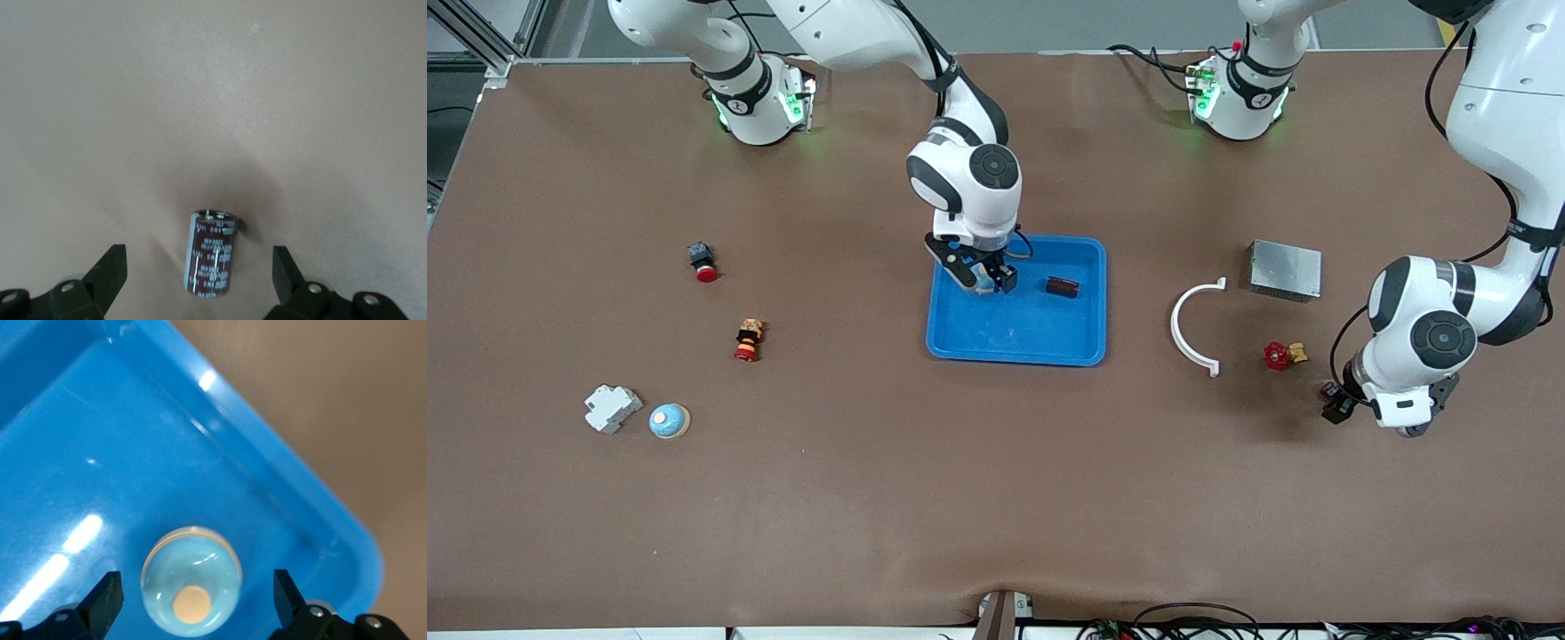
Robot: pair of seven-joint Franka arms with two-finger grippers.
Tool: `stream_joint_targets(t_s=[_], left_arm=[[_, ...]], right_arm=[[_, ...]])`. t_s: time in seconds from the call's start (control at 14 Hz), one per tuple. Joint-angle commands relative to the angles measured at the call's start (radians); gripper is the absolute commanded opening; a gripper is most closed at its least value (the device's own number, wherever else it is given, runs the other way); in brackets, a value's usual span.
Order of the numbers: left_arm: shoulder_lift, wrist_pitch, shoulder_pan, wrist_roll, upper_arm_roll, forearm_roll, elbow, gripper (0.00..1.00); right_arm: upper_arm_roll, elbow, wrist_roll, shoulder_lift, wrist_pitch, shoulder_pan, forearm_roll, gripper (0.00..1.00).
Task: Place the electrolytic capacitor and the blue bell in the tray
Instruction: 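Set the bell in the tray while the left gripper reaches another capacitor, then grasp the second capacitor with the left gripper while the right gripper reaches a bell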
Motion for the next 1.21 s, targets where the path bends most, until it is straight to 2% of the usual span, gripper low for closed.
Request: stream_joint_targets(t_s=[0.0,0.07,0.14,0.21,0.43,0.64,0.85,1.14], left_arm=[[0.015,0.026,0.013,0.009,-0.013,0.023,-0.007,0.78],[0.015,0.026,0.019,0.010,-0.013,0.023,-0.009,0.63],[0.014,0.024,0.019,0.012,-0.013,0.023,-0.009,0.40],[0.012,0.023,0.019,0.024,-0.013,0.023,-0.010,0.01],[0.000,0.004,0.023,0.094,-0.013,0.021,-0.013,0.00],[-0.037,-0.074,0.026,0.115,-0.033,0.003,-0.022,0.00],[-0.077,-0.137,0.023,0.112,-0.088,-0.094,-0.016,0.00],[-0.115,-0.217,0.022,0.086,-0.175,-0.241,-0.010,0.00]], right_arm=[[0.001,0.079,-0.145,-0.063,-0.229,-0.034,-0.017,1.00],[-0.002,0.078,-0.252,-0.106,-0.309,-0.046,-0.017,1.00],[-0.005,0.076,-0.355,-0.143,-0.378,-0.069,-0.020,1.00],[-0.005,0.072,-0.443,-0.184,-0.424,-0.115,-0.023,1.00],[-0.005,0.047,-0.711,-0.269,-0.468,-0.257,-0.032,1.00],[-0.003,0.049,-0.938,-0.289,-0.462,-0.406,-0.063,1.00],[-0.002,0.055,-1.170,-0.300,-0.404,-0.563,-0.068,1.00],[-0.002,0.068,-1.379,-0.286,-0.301,-0.710,-0.069,1.00]])
